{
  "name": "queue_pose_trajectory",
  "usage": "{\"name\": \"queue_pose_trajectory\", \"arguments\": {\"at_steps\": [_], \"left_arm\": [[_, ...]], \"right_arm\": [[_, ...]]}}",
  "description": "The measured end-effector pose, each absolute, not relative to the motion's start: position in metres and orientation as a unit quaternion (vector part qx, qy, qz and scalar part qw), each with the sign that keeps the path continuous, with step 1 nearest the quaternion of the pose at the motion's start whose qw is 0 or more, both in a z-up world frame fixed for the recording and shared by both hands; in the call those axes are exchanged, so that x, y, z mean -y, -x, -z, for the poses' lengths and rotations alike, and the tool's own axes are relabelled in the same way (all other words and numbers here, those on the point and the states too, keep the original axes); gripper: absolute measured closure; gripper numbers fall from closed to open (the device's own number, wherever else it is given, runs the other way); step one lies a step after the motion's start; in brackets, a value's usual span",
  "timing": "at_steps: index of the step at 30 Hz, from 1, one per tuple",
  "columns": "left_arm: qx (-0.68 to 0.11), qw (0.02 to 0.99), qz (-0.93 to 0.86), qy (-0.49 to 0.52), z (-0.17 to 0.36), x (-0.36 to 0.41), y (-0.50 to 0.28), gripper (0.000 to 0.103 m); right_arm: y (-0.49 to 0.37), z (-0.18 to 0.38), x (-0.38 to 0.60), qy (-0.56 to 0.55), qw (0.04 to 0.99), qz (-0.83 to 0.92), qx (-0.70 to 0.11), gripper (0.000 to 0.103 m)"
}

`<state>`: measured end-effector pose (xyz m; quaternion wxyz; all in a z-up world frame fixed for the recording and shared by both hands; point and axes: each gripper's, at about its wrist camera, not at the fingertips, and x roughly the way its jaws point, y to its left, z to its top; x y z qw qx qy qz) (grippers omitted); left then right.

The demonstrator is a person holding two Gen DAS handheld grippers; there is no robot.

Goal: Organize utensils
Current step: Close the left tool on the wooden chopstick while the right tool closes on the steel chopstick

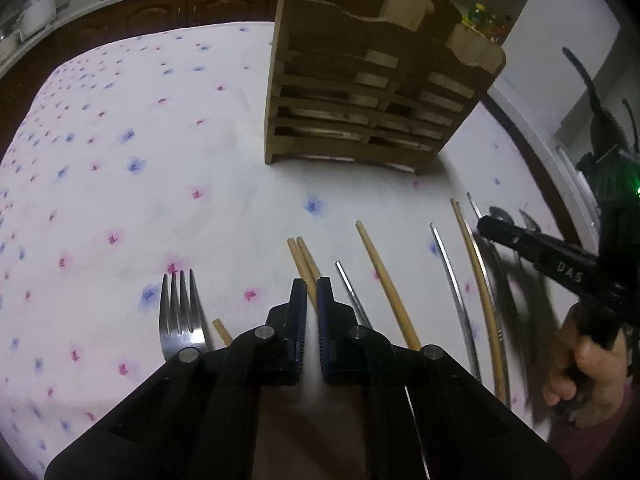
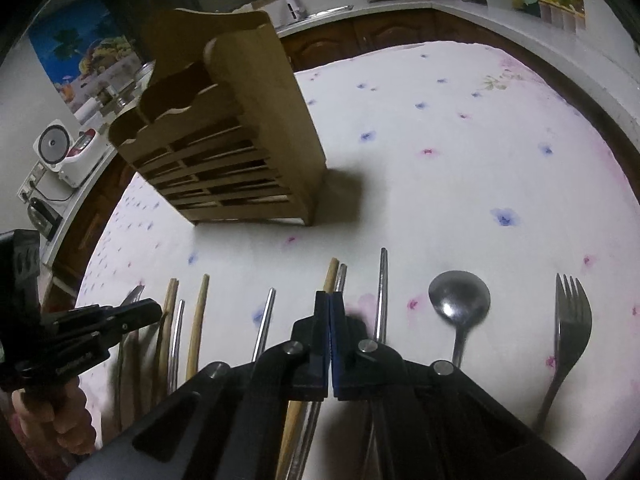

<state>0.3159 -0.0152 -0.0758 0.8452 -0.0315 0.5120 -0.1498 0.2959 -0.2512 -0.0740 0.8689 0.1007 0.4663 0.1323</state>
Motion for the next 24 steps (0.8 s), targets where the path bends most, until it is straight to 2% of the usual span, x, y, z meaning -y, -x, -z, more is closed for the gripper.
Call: {"name": "queue_pose_trajectory", "arguments": {"at_steps": [4,19,24], "left_arm": [[-0.518,0.841,0.149,0.043,0.077,0.017,-0.317,0.098],[-0.534,0.829,0.166,0.018,0.081,0.023,-0.330,0.093],[-0.528,0.833,0.163,-0.016,0.080,0.034,-0.331,0.094]], "right_arm": [[-0.300,0.081,0.252,-0.119,0.854,-0.128,-0.490,0.096],[-0.314,0.081,0.239,-0.072,0.855,-0.108,-0.502,0.096],[-0.323,0.080,0.234,-0.063,0.850,-0.100,-0.513,0.095]]}}
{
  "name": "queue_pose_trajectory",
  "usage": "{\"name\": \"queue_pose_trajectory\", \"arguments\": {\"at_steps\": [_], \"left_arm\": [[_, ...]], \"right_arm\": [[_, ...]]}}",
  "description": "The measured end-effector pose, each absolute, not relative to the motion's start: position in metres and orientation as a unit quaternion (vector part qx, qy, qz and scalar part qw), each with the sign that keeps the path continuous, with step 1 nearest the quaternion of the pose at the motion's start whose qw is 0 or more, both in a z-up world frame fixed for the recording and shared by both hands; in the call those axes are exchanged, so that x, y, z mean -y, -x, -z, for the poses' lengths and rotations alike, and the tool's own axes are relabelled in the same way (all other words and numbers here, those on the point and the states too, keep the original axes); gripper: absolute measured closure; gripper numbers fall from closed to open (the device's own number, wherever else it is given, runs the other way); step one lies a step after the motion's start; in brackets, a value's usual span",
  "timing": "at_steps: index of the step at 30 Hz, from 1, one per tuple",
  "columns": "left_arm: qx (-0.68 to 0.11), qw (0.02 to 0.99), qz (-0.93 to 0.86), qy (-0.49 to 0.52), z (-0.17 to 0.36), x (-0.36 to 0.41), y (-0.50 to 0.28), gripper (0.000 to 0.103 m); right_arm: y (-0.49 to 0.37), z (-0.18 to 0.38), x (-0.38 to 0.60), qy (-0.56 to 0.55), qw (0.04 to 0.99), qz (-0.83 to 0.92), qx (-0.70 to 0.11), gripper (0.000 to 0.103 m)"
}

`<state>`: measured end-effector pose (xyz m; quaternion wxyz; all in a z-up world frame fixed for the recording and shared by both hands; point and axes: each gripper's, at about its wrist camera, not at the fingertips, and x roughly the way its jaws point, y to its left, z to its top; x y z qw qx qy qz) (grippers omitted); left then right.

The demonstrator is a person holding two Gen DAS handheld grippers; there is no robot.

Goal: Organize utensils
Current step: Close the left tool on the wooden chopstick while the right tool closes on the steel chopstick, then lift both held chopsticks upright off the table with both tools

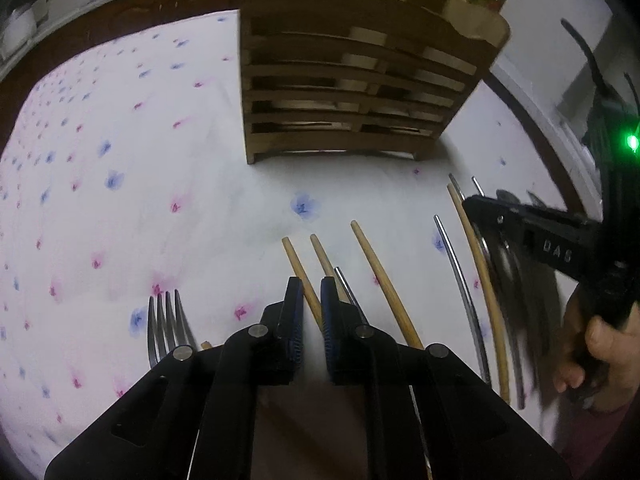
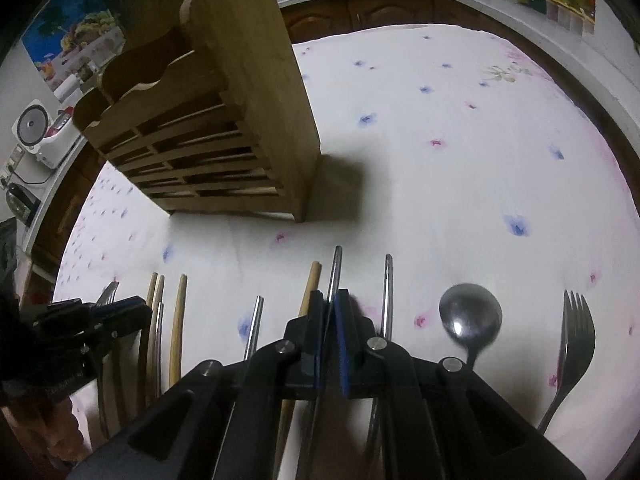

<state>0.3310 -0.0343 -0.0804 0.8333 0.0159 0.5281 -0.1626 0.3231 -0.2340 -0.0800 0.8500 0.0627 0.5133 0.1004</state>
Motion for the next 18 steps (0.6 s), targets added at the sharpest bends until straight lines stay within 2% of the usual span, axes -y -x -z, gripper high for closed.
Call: {"name": "queue_pose_trajectory", "arguments": {"at_steps": [10,14,18], "left_arm": [[-0.537,0.829,0.152,-0.029,0.079,0.042,-0.336,0.093],[-0.522,0.839,0.152,-0.022,0.079,0.040,-0.330,0.095],[-0.505,0.848,0.159,-0.007,0.072,0.035,-0.316,0.097]], "right_arm": [[-0.323,0.081,0.229,-0.038,0.856,-0.107,-0.504,0.090],[-0.322,0.080,0.238,-0.065,0.855,-0.112,-0.502,0.097],[-0.311,0.069,0.241,-0.093,0.860,-0.128,-0.485,0.098]]}}
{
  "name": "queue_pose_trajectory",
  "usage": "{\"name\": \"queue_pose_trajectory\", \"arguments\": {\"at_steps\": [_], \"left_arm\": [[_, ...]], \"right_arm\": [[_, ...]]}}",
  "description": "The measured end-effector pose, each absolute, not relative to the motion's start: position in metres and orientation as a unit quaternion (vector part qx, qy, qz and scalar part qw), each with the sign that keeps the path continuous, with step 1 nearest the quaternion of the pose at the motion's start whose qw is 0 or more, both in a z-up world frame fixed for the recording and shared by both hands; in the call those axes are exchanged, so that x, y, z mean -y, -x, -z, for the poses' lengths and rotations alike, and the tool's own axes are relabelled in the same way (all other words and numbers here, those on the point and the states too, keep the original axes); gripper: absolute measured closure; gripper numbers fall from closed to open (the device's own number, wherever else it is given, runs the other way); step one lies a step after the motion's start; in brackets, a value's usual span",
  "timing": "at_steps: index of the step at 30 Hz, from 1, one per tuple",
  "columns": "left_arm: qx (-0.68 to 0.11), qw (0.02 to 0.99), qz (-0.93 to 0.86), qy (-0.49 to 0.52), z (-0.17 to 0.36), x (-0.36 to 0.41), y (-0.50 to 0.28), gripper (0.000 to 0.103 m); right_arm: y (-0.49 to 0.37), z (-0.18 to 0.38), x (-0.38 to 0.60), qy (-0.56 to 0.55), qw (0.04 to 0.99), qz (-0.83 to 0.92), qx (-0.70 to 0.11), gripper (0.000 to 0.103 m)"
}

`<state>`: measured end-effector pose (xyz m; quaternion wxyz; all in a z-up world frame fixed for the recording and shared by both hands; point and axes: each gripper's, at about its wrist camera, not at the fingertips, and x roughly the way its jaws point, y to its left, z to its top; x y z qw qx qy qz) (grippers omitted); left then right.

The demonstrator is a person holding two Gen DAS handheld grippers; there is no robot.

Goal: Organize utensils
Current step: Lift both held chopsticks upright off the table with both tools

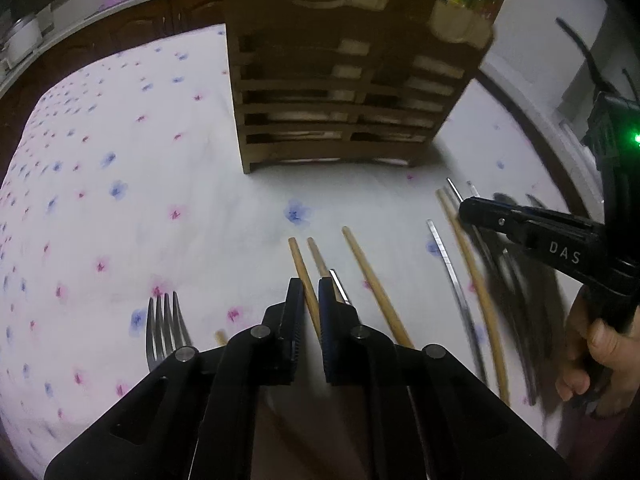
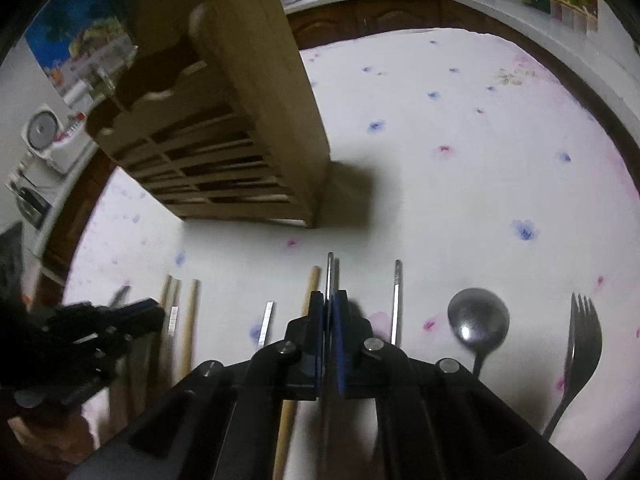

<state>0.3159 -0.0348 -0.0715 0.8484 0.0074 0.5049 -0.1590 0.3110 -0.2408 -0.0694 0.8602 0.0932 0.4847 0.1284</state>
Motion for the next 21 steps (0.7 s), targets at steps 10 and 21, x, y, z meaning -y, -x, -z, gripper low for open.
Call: {"name": "queue_pose_trajectory", "arguments": {"at_steps": [10,21], "left_arm": [[-0.432,0.880,0.185,0.064,0.008,0.012,-0.261,0.098],[-0.363,0.907,0.201,0.076,-0.054,-0.008,-0.212,0.098]], "right_arm": [[-0.255,0.008,0.244,-0.109,0.891,-0.150,-0.415,0.098],[-0.210,-0.051,0.239,-0.092,0.921,-0.158,-0.345,0.098]]}}
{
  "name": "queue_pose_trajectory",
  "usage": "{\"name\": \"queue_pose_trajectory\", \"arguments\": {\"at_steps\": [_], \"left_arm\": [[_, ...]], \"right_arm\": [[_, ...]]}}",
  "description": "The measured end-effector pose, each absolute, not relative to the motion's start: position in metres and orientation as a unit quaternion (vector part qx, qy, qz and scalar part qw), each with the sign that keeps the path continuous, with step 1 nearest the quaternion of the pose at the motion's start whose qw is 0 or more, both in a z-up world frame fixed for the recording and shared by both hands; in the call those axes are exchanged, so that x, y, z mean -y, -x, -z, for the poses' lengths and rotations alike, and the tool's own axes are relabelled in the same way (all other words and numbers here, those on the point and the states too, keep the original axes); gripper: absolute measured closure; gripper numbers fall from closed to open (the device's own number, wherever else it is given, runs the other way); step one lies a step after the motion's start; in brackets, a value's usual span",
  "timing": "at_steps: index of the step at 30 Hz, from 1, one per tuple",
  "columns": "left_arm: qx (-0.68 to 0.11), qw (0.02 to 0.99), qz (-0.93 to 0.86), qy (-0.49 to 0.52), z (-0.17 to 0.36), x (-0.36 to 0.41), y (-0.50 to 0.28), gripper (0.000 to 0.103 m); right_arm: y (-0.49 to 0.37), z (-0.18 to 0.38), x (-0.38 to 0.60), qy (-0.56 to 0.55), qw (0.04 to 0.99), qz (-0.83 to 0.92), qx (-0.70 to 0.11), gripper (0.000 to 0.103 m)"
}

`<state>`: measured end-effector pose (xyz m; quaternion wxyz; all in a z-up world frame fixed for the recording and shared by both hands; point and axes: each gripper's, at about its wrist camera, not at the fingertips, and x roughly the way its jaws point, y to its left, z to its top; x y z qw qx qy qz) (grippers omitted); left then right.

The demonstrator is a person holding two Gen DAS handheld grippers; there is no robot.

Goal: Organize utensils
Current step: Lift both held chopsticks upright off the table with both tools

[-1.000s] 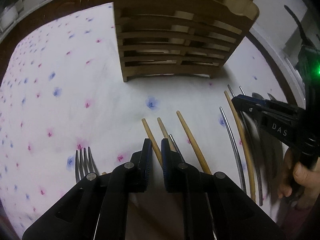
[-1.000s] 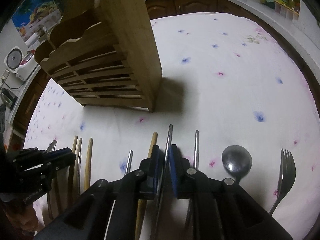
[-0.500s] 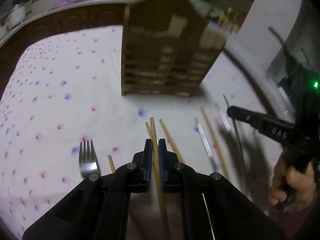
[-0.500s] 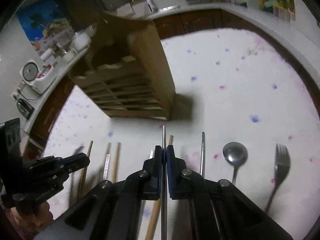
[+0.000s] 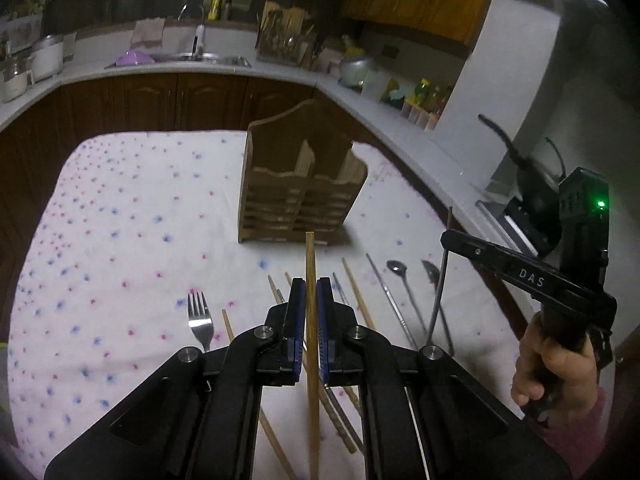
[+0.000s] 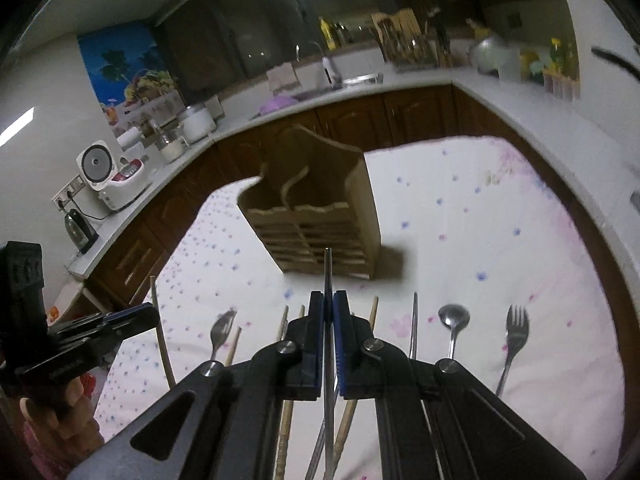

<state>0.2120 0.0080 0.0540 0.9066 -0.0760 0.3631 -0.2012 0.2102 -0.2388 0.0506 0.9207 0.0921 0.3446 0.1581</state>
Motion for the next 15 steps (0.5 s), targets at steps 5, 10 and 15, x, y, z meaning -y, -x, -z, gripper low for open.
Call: {"name": "queue_pose_trajectory", "arguments": {"at_steps": [5,10,15], "left_arm": [[-0.341,0.915,0.201,0.080,-0.069,-0.015,-0.201,0.099],[-0.324,0.922,0.197,0.081,-0.077,-0.018,-0.197,0.099],[-0.309,0.928,0.192,0.079,-0.087,-0.018,-0.198,0.099]], "right_arm": [[-0.201,-0.070,0.240,-0.090,0.929,-0.164,-0.319,0.098],[-0.197,-0.081,0.242,-0.092,0.936,-0.160,-0.301,0.098],[-0.198,-0.090,0.247,-0.101,0.942,-0.156,-0.280,0.098]]}}
